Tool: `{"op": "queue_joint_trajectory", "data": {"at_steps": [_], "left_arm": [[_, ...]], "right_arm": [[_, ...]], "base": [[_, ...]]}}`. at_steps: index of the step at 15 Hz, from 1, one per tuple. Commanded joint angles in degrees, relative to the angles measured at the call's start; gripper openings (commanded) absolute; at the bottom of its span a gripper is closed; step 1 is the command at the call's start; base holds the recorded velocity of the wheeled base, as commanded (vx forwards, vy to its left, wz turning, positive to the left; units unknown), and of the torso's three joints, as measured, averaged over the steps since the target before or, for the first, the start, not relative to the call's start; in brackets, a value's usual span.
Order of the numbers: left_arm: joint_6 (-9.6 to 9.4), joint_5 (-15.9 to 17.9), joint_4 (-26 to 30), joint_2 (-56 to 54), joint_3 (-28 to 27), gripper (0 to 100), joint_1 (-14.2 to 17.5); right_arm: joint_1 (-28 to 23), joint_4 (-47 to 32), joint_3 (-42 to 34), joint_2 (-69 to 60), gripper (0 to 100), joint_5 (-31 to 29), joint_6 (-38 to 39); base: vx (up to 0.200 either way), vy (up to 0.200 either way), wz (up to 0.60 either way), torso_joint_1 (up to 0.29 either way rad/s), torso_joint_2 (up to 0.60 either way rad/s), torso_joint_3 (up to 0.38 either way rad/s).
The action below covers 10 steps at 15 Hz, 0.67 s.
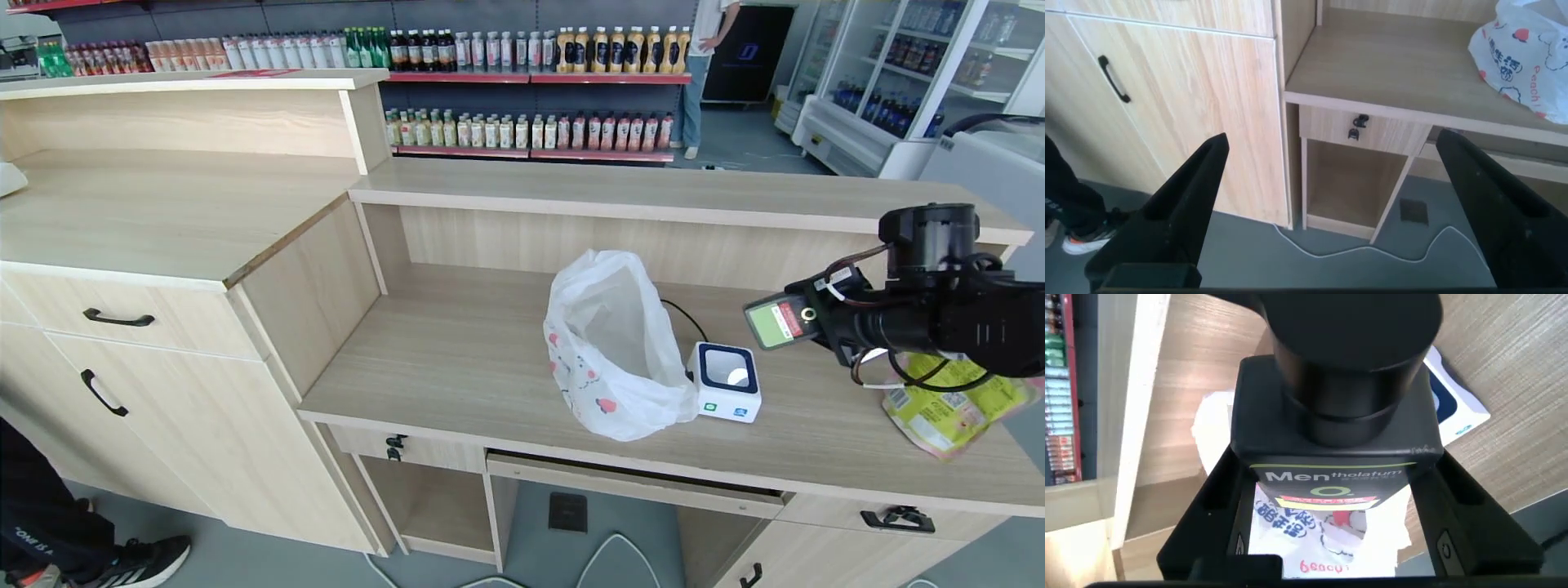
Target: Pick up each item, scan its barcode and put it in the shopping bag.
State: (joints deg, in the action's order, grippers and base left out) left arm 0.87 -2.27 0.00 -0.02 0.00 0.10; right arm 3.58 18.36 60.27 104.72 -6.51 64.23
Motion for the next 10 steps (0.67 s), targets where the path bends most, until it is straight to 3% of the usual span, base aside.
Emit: {"op": "queue_joint_trajectory", "data": {"at_steps": [1,10], "left_arm": [[0.01,-0.02,0.0,0.02,0.0,100,-0.01],[0.01,-0.02,0.0,0.02,0.0,100,-0.01]], "right_arm": [[0.9,0.01,0.55,5.32,0,0.18,0.98],[0.46,0.1,3.71,8.05,0,3.43,3.62]], "base": [[0.0,0.0,0.0,0.0,0.0,0.0],[0.0,0.0,0.0,0.0,0.0,0.0]]}}
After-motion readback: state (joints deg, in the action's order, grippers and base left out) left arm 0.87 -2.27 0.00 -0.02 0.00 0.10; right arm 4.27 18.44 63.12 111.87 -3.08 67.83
